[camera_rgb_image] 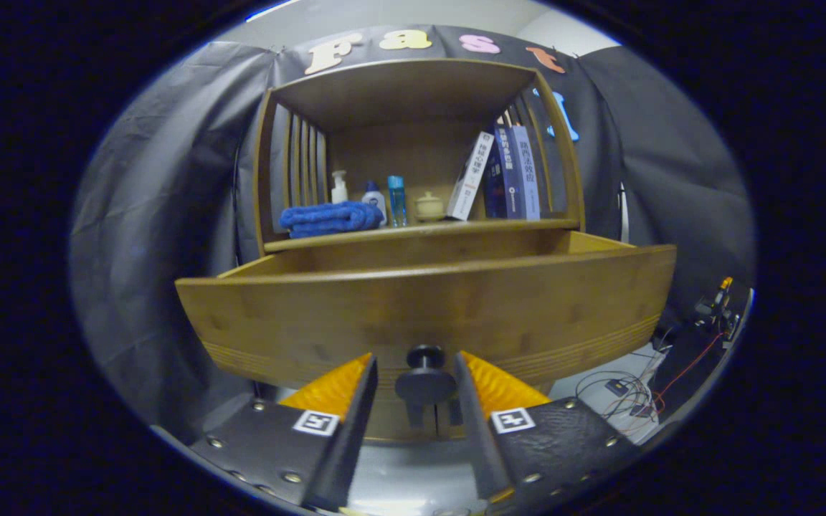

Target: Pull open the drawer, take out the items inside it, and place them on the countertop above the cabinet.

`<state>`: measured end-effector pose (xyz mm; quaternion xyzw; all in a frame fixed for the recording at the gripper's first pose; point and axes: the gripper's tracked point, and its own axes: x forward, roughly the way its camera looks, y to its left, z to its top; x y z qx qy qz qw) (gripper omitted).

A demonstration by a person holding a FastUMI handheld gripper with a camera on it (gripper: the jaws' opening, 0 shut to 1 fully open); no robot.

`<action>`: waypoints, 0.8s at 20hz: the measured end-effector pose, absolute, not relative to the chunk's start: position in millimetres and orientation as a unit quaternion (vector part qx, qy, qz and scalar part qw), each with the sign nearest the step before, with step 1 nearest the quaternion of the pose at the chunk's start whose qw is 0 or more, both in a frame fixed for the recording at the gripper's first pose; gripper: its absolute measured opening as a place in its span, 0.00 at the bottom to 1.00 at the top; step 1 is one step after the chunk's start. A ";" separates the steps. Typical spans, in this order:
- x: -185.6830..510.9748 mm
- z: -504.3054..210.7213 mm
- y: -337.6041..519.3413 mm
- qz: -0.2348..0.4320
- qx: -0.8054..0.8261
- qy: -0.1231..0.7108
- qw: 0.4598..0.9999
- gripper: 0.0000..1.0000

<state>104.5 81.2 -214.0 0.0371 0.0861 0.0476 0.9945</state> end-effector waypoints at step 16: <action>135.3 -99.3 73.0 -0.005 0.013 0.075 0.997 0.85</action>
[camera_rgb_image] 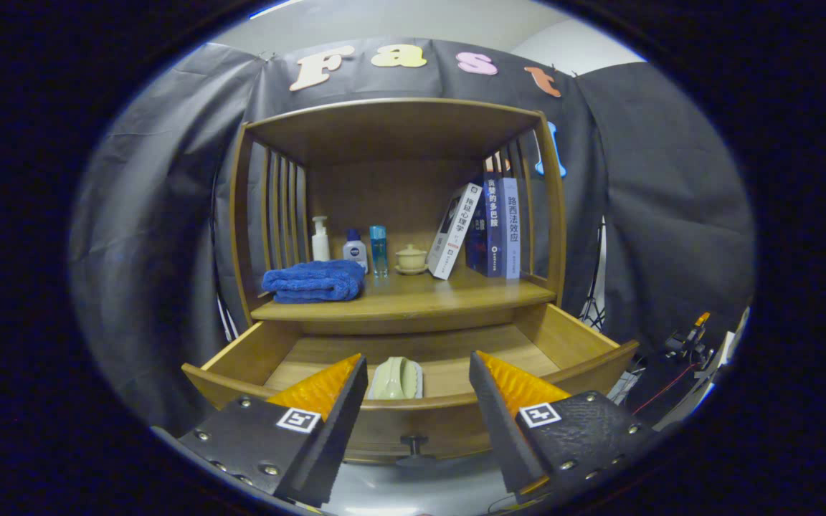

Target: Pull open the drawer, take out the items inside it, and place them on the countertop above the cabinet.

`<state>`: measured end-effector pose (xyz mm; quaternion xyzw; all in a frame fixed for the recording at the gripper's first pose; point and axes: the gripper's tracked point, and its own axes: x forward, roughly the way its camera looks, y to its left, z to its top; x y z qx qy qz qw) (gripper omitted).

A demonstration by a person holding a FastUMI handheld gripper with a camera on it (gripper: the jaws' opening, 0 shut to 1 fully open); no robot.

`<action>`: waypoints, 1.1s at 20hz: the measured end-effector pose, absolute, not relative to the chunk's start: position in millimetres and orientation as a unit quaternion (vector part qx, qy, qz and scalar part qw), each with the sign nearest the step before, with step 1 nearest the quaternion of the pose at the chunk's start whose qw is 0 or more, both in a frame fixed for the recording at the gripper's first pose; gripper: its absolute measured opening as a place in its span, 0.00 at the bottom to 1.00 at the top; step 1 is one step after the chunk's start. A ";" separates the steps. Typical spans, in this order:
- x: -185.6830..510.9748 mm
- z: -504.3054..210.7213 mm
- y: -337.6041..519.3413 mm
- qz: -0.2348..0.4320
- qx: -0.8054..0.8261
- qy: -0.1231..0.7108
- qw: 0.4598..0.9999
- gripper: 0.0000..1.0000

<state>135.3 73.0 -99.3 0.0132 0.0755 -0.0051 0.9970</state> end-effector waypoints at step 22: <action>251.3 -200.8 105.7 -0.062 0.040 0.385 0.920 0.80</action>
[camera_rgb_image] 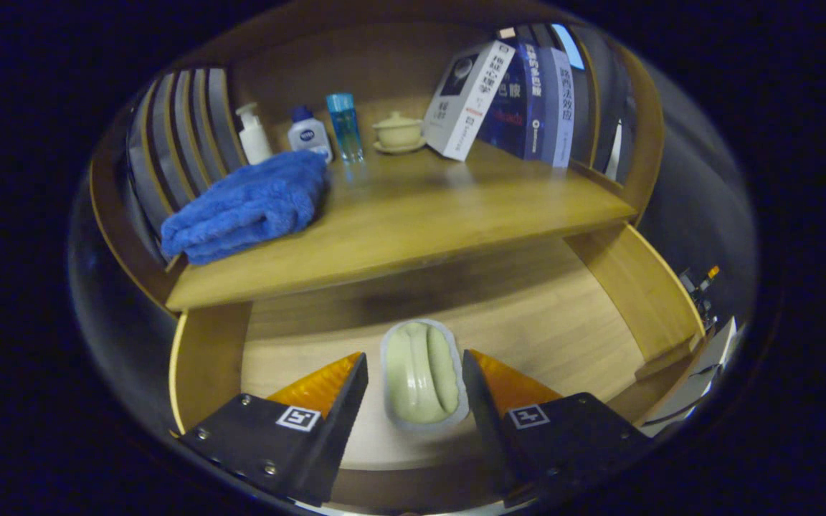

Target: Pull open the drawer, take out the items inside it, and place them on the countertop above the cabinet.

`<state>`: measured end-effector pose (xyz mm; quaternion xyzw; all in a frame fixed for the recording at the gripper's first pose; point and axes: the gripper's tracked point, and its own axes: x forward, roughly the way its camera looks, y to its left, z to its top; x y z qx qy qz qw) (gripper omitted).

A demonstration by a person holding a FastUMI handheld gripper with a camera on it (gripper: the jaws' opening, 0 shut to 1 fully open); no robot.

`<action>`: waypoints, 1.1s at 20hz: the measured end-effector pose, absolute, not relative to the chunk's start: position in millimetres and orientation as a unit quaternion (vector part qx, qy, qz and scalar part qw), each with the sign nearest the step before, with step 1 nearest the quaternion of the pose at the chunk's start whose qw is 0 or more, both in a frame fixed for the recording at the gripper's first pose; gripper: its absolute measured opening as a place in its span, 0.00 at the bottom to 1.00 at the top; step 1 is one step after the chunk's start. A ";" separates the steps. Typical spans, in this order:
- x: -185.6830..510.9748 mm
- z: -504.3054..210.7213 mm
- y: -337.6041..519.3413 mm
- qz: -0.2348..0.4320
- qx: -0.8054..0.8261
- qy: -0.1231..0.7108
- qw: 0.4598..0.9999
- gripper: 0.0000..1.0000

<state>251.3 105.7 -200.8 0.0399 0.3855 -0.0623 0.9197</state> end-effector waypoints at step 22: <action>255.7 -209.9 109.8 -0.046 -0.014 0.417 0.908 0.12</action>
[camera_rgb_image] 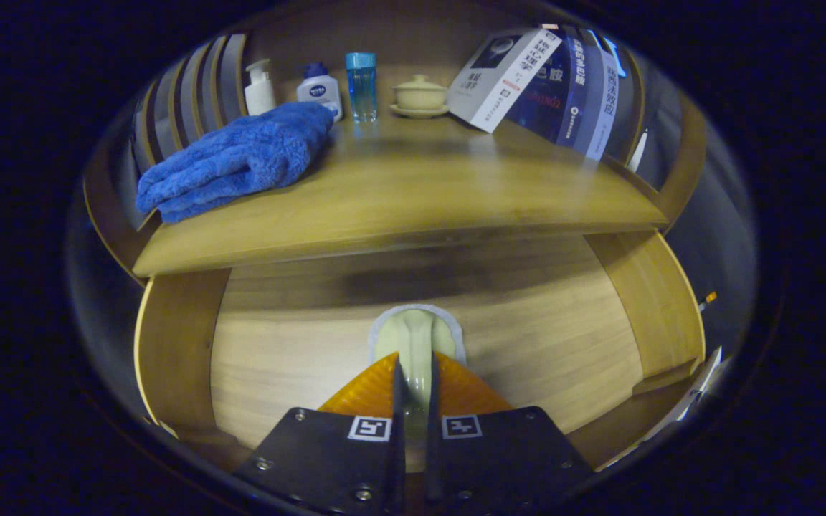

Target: Pull open the drawer, take out the items inside it, and place them on the countertop above the cabinet.

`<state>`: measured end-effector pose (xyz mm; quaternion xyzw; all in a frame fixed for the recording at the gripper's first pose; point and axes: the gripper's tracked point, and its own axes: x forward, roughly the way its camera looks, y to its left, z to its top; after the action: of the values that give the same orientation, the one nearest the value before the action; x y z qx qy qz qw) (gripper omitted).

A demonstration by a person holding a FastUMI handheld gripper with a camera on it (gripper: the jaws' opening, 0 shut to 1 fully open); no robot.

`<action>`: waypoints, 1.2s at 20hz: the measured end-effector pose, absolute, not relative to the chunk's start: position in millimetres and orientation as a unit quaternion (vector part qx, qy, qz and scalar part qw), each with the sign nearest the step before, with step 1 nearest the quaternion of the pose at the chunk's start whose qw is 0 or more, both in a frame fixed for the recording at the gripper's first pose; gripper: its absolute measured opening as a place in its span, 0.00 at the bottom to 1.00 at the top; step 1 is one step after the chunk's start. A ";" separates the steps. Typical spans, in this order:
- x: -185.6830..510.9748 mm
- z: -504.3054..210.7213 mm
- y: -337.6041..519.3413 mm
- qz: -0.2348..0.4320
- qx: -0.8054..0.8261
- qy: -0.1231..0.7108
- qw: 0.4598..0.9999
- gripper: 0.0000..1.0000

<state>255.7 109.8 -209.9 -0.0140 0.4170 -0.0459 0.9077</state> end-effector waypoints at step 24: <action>339.9 -63.3 113.2 -0.024 -0.022 0.296 0.955 0.11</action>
<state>339.9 113.2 -63.3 -0.0219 0.2957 -0.0236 0.9548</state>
